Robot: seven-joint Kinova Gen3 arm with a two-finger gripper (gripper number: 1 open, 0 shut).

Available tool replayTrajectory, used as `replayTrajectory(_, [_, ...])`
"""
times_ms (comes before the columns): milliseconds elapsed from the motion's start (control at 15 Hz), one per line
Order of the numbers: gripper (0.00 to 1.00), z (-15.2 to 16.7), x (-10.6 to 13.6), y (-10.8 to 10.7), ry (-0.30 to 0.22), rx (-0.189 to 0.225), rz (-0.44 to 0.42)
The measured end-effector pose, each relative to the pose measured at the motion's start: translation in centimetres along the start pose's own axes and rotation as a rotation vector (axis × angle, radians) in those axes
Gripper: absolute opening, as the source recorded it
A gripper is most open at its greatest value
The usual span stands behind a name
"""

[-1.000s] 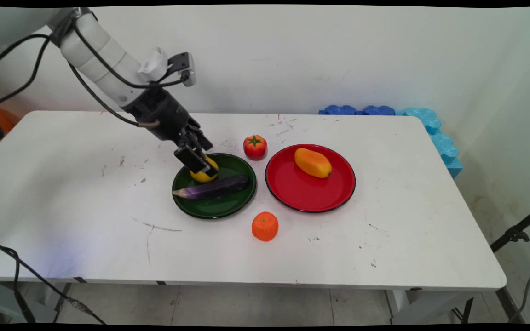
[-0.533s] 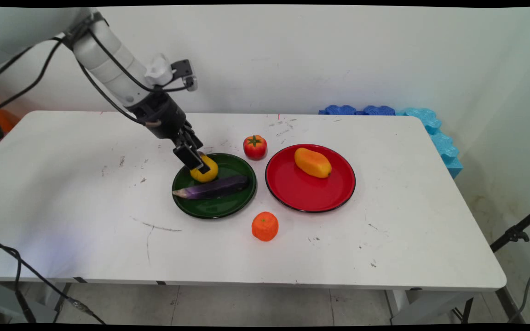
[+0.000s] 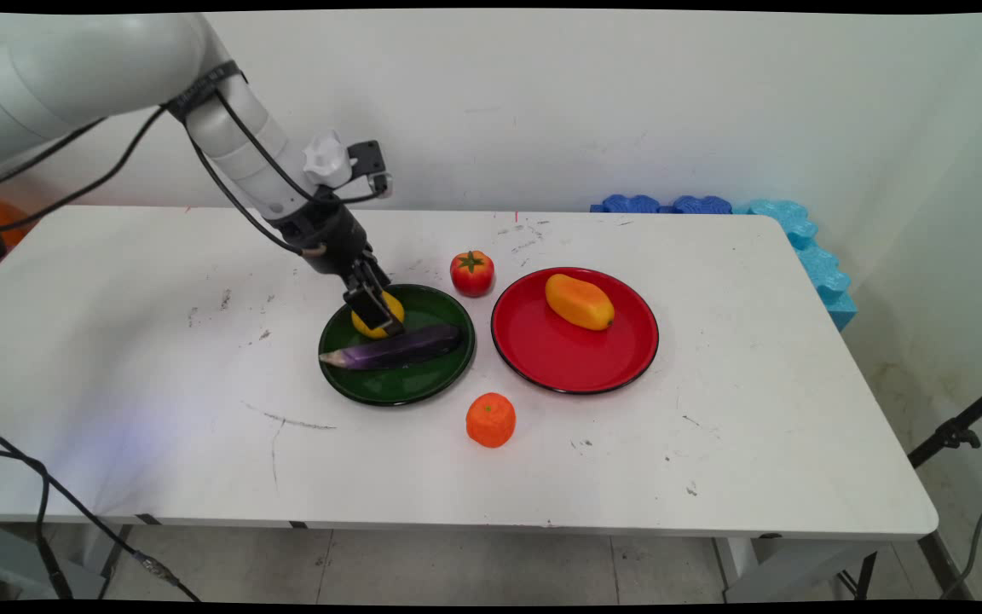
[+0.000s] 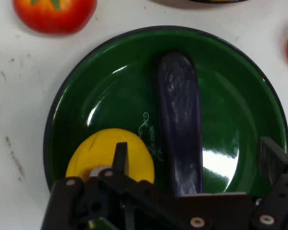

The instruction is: Pick up the eggplant from the green plate

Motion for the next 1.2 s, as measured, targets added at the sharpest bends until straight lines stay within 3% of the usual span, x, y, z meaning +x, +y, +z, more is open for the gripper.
replayTrajectory(1200, [1.00, 5.2, 0.4, 0.5, -0.008, -0.018, 0.192])
